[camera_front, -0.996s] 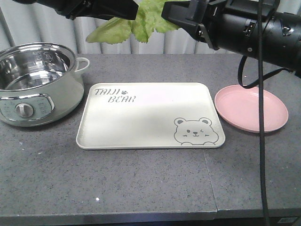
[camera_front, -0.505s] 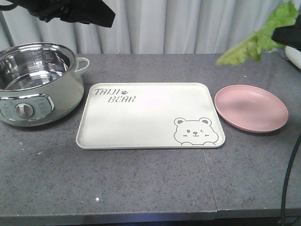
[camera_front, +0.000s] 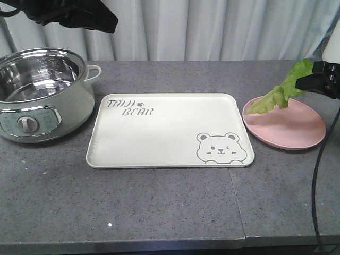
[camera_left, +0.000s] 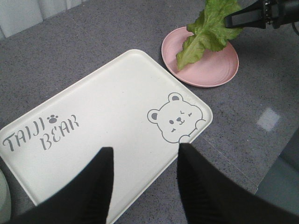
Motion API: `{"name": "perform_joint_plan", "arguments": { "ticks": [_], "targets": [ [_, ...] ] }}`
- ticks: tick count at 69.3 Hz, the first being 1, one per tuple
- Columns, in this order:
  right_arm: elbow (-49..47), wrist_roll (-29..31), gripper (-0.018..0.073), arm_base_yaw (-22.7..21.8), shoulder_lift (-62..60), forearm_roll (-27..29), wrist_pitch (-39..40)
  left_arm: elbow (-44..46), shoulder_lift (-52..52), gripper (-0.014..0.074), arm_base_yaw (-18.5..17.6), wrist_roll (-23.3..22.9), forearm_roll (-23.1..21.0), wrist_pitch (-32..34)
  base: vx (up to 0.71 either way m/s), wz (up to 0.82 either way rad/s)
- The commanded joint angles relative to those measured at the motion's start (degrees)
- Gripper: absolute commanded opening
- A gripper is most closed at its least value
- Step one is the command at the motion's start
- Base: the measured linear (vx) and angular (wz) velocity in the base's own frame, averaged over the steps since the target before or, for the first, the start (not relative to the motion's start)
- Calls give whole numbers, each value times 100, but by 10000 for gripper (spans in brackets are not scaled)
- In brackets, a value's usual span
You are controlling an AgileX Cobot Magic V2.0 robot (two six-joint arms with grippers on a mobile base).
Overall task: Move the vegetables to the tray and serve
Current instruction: 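Lower the lettuce with the right gripper onto the pink plate, then open the right gripper and release the lettuce on the plate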
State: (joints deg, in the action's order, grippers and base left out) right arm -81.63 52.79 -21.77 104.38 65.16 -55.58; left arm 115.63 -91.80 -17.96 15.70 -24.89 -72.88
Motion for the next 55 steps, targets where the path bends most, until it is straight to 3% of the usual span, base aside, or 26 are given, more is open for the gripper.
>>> {"name": "perform_joint_plan", "arguments": {
  "ticks": [1,25,42,55],
  "targets": [
    [-532,-78,0,-40,51,280,-350,111,209,297,-16,-62,-175,119,0,0],
    [-956,-543,54,-40,641,-583,-297,-450,180,297,-16,-62,-175,125,0,0],
    [-956,-809,288,-40,656,-1144,114,-570,188,297,-16,-56,-175,120,0,0],
    [-956,-1802,447,-40,639,-2133,660,-570,188,297,-16,-56,-175,120,0,0]
  ]
}}
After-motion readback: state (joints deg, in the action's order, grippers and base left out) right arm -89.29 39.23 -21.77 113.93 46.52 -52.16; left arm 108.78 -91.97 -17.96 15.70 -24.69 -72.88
